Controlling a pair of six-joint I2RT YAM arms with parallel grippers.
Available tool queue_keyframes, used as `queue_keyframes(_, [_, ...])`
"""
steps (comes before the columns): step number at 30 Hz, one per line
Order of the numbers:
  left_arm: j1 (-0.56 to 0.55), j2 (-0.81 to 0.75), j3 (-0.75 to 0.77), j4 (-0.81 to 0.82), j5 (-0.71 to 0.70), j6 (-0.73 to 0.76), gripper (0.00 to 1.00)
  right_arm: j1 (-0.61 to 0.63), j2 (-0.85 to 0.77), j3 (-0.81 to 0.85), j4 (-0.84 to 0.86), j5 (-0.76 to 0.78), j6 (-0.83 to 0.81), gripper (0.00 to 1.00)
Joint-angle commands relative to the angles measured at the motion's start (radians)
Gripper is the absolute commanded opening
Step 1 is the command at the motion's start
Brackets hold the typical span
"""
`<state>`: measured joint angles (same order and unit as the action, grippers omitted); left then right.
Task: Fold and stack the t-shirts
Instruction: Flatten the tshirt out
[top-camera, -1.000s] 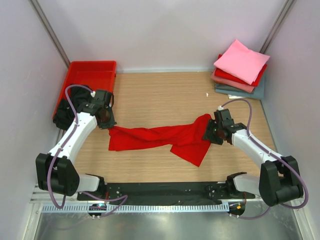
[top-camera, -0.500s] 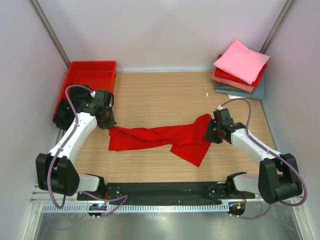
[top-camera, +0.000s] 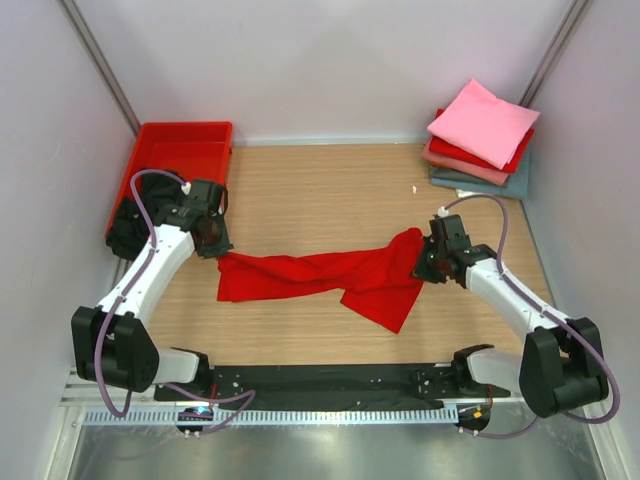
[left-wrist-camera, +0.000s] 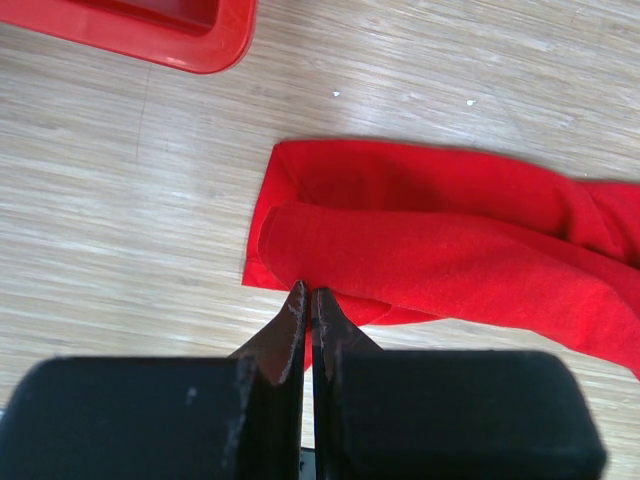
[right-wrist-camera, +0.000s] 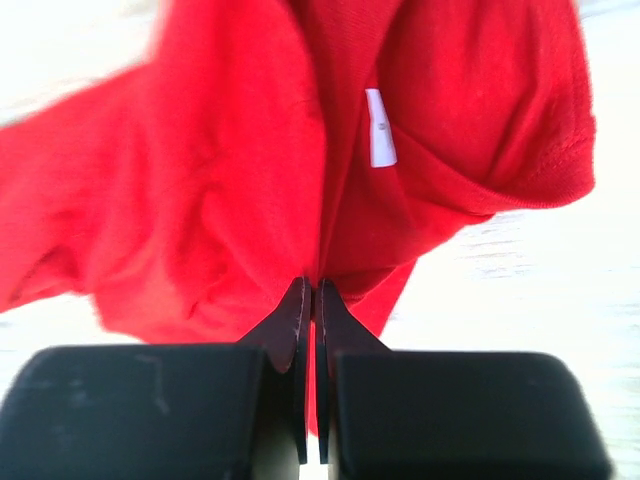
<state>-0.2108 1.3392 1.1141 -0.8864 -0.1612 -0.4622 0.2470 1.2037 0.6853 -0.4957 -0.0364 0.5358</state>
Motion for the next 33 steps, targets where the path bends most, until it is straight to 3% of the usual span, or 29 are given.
queue_keyframes(1, [0.005, -0.026, -0.003, 0.026, -0.02, 0.016, 0.0, 0.003, -0.088, 0.106, -0.049, -0.003, 0.003, 0.01])
queue_keyframes(11, [-0.002, -0.132, 0.032, 0.038, 0.011, 0.005, 0.0, 0.005, -0.145, 0.394, -0.245, -0.01, -0.054, 0.01])
queue_keyframes(21, [-0.022, -0.356, 0.281, -0.037, 0.086, 0.01, 0.0, 0.003, -0.226, 0.695, -0.426, 0.032, -0.097, 0.01])
queue_keyframes(25, [-0.022, -0.432, 0.387, -0.063, 0.138, 0.008, 0.0, 0.005, -0.254, 0.831, -0.497, 0.119, -0.094, 0.01])
queue_keyframes(29, [-0.022, -0.424, 0.418, -0.083, 0.157, -0.003, 0.0, 0.005, -0.25, 0.777, -0.491, 0.133, -0.08, 0.01])
queue_keyframes(33, [-0.022, -0.367, 0.276, -0.048, 0.155, -0.016, 0.0, 0.002, -0.178, 0.591, -0.377, 0.105, -0.068, 0.01])
